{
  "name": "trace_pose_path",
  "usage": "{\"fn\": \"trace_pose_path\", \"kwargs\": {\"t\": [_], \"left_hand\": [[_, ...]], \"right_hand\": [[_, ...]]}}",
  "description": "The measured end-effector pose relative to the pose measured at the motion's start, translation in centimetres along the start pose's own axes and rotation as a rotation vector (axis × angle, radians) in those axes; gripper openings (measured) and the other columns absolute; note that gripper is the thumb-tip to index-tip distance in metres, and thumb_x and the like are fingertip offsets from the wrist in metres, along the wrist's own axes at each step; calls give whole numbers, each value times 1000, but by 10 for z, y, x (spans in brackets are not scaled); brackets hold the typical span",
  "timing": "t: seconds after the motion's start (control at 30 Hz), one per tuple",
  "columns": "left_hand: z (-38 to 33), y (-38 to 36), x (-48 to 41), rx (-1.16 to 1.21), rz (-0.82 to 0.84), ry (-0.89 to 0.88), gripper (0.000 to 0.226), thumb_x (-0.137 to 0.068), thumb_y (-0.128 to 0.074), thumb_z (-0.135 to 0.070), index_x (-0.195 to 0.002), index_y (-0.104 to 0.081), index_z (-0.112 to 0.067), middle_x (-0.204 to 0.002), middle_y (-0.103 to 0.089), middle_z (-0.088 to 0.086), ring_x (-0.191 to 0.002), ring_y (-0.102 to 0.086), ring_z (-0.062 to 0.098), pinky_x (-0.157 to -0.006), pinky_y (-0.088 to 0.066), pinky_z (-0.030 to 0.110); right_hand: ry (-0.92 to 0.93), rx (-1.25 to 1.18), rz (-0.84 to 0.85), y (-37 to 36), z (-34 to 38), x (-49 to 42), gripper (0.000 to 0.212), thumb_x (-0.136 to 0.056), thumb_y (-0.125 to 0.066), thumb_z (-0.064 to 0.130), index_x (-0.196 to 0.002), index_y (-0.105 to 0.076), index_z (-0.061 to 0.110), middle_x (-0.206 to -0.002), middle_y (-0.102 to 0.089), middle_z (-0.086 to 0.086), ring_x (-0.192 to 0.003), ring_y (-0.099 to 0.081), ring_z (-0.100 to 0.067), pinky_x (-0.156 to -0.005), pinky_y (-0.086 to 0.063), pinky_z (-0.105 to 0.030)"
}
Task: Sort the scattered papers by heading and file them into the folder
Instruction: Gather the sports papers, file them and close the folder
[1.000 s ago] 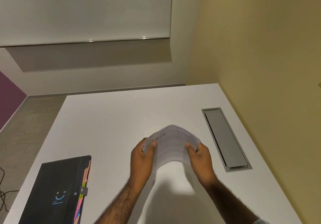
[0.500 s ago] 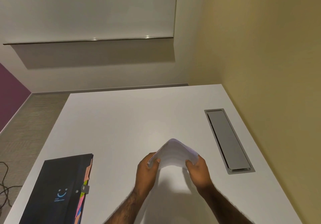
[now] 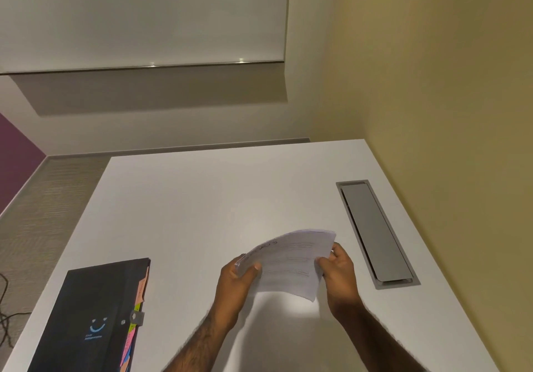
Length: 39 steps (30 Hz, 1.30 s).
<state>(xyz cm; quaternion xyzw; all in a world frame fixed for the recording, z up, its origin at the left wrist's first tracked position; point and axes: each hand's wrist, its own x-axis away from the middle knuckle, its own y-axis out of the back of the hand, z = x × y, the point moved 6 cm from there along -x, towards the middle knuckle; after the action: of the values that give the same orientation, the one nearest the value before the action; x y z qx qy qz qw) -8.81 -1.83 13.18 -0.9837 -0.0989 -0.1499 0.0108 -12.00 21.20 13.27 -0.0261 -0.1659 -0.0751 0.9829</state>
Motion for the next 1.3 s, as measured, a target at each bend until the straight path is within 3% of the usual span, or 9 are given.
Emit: {"fn": "trace_pose_path", "kwargs": {"t": [0.23, 0.37, 0.43, 0.53, 0.67, 0.8, 1.07, 1.17, 1.3], "left_hand": [[3, -2, 3, 50, 28, 37, 27, -97, -60, -2, -112, -74, -18, -105, -79, -3, -100, -74, 16, -80, -56, 21], [-8, 2, -2, 40, 13, -31, 22, -91, -65, -12, -104, -78, -25, -104, -79, 0, -100, -74, 18, -89, -56, 35], [-12, 3, -3, 11, 23, -65, 27, -84, -65, -19, -106, -77, -29, -107, -78, -3, -102, -72, 16, -90, -54, 33], [-9, 2, -3, 6, 19, -67, 33, -88, -68, -13, -115, -72, -29, -112, -76, -10, -106, -70, 7, -89, -52, 25], [0, -1, -1, -50, 4, -15, 37, -96, -60, -2, -102, -74, -36, -99, -78, -17, -93, -70, -1, -82, -48, 23], [4, -1, -3, -76, 7, -5, 41, -98, -60, -5, -92, -79, -41, -98, -79, -10, -93, -72, 4, -87, -52, 26], [17, 3, -1, -127, 19, 26, 27, -97, -61, -6, -95, -77, -29, -94, -79, -12, -87, -70, 4, -80, -50, 20], [16, 5, -1, -112, 21, 22, 24, -98, -61, -8, -95, -77, -26, -93, -78, -9, -85, -69, 5, -82, -49, 24], [20, 5, 0, -104, 44, 18, 24, -96, -64, -7, -109, -74, -24, -103, -79, -10, -98, -73, 5, -89, -52, 23]], "right_hand": [[-34, 104, 54, -8, -8, 6, 39, -94, -45, -12, -108, -70, 13, -95, -76, -8, -86, -72, -21, -61, -57, -22], [9, 111, 11, -8, 1, 1, 40, -94, -47, -13, -102, -70, 19, -89, -75, 3, -75, -70, 0, -62, -55, -15], [20, 114, 19, -8, 4, -1, 41, -93, -48, -14, -106, -70, 18, -95, -75, 2, -77, -70, 3, -65, -55, -15], [10, 130, 54, -8, 1, 0, 50, -87, -45, -18, -109, -69, 21, -102, -74, -3, -88, -71, -8, -69, -56, -17], [-27, 208, 38, -5, -6, 1, 51, -88, -45, -13, -101, -66, 31, -98, -72, 3, -92, -67, -12, -72, -54, -18], [-26, 261, 25, -4, -11, -1, 39, -94, -47, -5, -114, -65, 23, -103, -72, 2, -100, -66, -16, -80, -52, -25], [6, 277, 4, -8, -7, 5, 41, -97, -46, -6, -101, -60, 32, -96, -68, 12, -93, -64, -8, -76, -47, -16], [21, 284, -16, -7, -8, 6, 31, -99, -49, -1, -105, -64, 25, -94, -69, 8, -93, -67, -13, -73, -47, -14], [-10, 307, 35, -9, -16, 6, 30, -97, -54, -2, -107, -62, 26, -98, -68, 12, -92, -64, -4, -79, -47, -19]]}}
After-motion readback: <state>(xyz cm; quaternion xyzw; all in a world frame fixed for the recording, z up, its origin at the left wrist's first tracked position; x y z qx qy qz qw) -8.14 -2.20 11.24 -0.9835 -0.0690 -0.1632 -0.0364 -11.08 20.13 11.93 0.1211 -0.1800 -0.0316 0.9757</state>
